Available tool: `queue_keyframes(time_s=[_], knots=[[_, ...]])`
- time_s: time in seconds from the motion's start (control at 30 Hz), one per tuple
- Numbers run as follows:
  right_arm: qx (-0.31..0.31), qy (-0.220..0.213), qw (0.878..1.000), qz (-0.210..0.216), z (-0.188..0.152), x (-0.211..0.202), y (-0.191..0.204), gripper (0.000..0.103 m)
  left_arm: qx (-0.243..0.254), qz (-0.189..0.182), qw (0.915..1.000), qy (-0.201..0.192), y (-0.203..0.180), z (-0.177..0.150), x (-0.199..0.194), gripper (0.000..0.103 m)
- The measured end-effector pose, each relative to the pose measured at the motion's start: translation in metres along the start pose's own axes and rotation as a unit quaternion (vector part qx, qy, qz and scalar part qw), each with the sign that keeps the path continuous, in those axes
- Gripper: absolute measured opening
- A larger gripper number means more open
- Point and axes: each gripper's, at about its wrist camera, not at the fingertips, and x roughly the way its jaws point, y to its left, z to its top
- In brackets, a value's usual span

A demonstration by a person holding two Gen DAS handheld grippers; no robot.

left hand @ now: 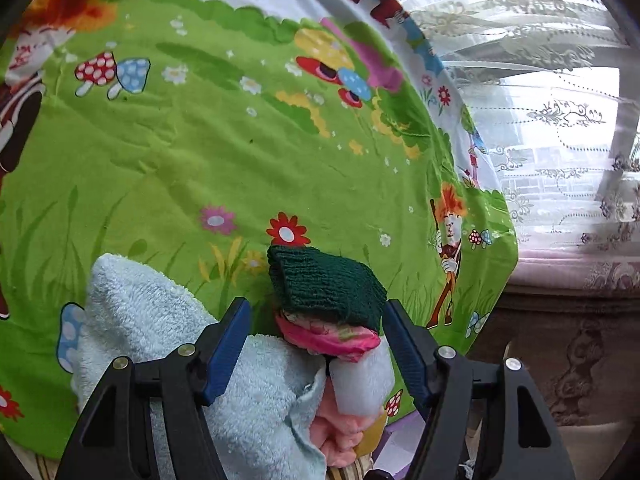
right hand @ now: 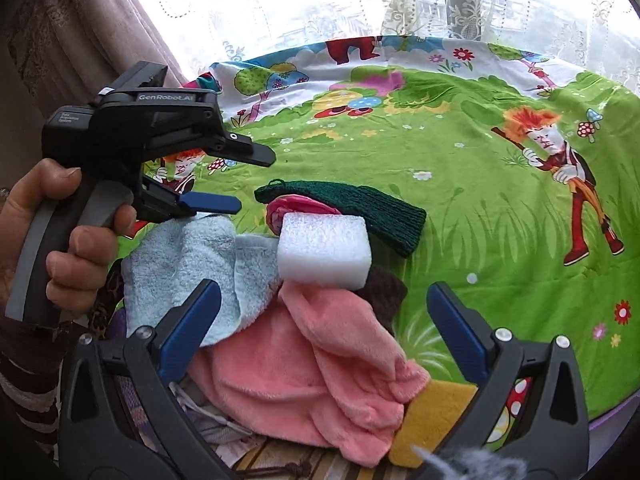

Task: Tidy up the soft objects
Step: 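Grasp the dark green knit glove with the left tool while the right tool grasps the white foam block, then carry the glove into the purple-rimmed box and open the left tool while the right tool carries the foam block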

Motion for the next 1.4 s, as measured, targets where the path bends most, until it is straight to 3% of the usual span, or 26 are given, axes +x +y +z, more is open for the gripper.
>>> queue_keyframes(time_s=[0.07,0.13,0.23,0.3,0.37,0.4,0.43,0.63,0.9,1.2,1.4], knots=[[0.003,0.002,1.0,0.003,0.005,0.009,-0.002,0.103,-0.016,-0.009,0.9998,0.009,0.003,0.003,0.01,0.066],[0.003,0.006,1.0,0.002,0.008,0.018,-0.004,0.103,-0.029,-0.016,0.9994,0.012,0.006,0.008,0.016,0.052],[0.001,0.011,1.0,0.01,0.011,0.03,-0.005,0.103,-0.032,-0.02,0.9992,0.011,0.008,0.011,0.021,0.04],[0.001,0.012,1.0,0.01,0.013,0.036,-0.007,0.101,-0.034,-0.025,0.9991,0.001,0.009,0.012,0.02,0.025],[0.007,0.011,1.0,0.017,0.015,0.041,-0.01,0.087,-0.027,-0.032,0.999,-0.014,0.008,0.012,0.015,0.018],[0.011,0.014,1.0,0.022,0.016,0.043,-0.012,0.071,-0.022,-0.034,0.9989,-0.023,0.007,0.013,0.012,0.013],[0.015,0.018,0.999,0.028,0.016,0.046,-0.013,0.062,-0.016,-0.034,0.9988,-0.032,0.005,0.012,0.009,0.01],[0.013,-0.001,1.0,0.029,0.014,0.036,-0.013,0.062,0.023,-0.059,0.9928,-0.102,-0.009,0.003,-0.017,0.009],[0.022,-0.051,0.998,0.004,0.002,-0.016,-0.028,0.062,0.086,-0.091,0.9791,-0.16,-0.047,-0.021,-0.055,0.009],[0.053,-0.084,0.995,-0.029,-0.044,-0.088,-0.064,0.062,0.189,-0.097,0.9617,-0.173,-0.113,-0.079,-0.084,0.009],[0.102,-0.095,0.988,-0.063,-0.091,-0.139,-0.11,0.062,0.272,-0.106,0.9467,-0.136,-0.16,-0.142,-0.072,0.009]])
